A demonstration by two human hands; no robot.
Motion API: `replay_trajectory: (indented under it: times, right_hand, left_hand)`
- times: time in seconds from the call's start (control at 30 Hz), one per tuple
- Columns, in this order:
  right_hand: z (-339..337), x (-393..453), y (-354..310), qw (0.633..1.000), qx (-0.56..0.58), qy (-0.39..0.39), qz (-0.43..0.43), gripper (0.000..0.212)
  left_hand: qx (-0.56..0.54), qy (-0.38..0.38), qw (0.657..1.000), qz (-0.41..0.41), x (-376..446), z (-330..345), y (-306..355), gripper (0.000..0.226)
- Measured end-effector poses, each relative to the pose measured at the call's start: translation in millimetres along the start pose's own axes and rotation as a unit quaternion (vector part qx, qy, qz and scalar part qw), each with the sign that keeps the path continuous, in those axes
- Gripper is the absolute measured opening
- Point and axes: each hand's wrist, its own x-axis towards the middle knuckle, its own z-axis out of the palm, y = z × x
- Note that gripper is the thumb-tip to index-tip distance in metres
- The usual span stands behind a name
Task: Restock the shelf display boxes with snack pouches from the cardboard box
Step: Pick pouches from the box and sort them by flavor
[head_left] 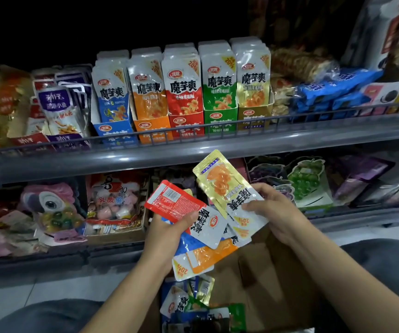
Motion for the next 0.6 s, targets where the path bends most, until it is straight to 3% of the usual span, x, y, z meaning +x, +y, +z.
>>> replay_trajectory:
  times: [0.13,0.37,0.5,0.6]
  right_hand:
    - [-10,1,-15,0.995,0.01,-0.092,0.044,0.041]
    - [-10,0,-38,0.988,-0.052,-0.14,0.043,0.054]
    - [-8,-2,-52,0.985,-0.106,-0.138,0.013,0.055]
    - [-13,-5,-65,0.985,-0.137,-0.082,-0.058,0.052]
  left_hand:
    - [-0.004,0.011,1.0,0.007,2,-9,12,0.019]
    - [-0.002,-0.008,1.0,0.019,-4,-10,30,0.015]
    - [-0.016,0.001,1.0,0.018,0,-5,37,0.016]
    - [-0.022,0.013,0.999,0.019,6,-3,43,0.016]
